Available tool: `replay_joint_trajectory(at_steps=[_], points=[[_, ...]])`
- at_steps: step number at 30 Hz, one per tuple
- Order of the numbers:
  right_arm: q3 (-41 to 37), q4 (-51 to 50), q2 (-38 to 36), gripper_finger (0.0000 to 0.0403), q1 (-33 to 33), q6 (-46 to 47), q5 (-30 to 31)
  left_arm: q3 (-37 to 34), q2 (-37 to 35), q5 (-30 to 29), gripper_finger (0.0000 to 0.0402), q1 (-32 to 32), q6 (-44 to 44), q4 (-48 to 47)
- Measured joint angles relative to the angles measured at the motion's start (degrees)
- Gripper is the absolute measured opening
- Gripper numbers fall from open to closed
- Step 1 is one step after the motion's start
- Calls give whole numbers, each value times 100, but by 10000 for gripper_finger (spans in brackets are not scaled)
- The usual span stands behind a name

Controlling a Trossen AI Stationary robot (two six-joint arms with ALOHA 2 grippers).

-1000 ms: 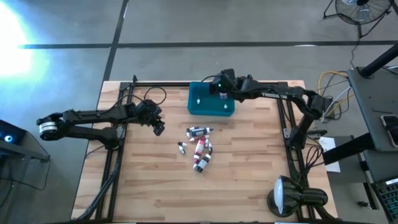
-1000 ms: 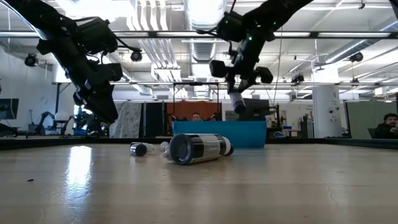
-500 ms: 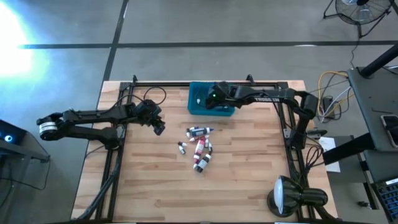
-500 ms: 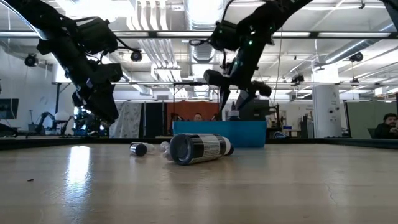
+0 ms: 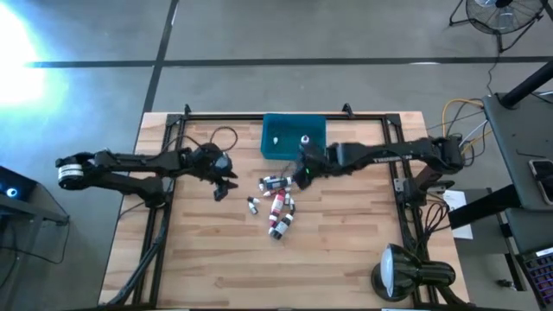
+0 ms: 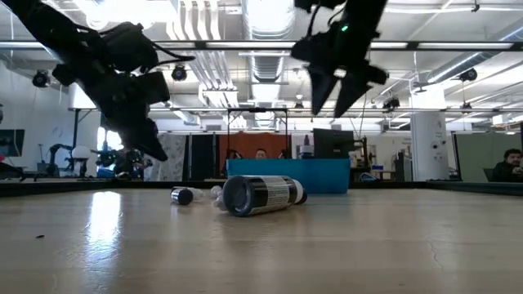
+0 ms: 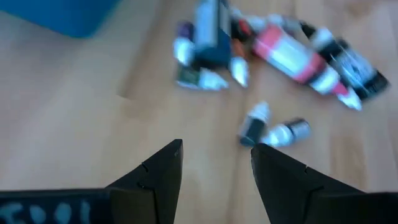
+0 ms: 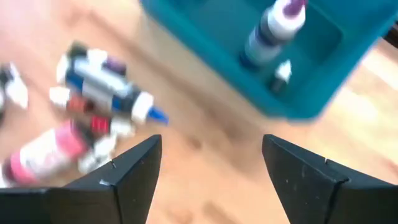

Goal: Pick & Place food coloring
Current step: Put the top small black food coloring bottle into the blue bin

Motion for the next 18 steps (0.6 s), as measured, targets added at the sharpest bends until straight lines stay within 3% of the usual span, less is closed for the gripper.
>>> replay_joint_trajectory(at_steps=[5, 9, 18], points=[[-99, -760, -90, 268, 744, 637, 351, 144, 738, -255, 168, -842, 69, 451], [-126, -1016, -92, 263, 1035, 1212, 355, 474, 1407, -1006, 168, -1407, 448, 538], [-206, -1027, -70, 253, 1403, 2001, 503, 1174, 2261, -1266, 168, -1521, 523, 511]])
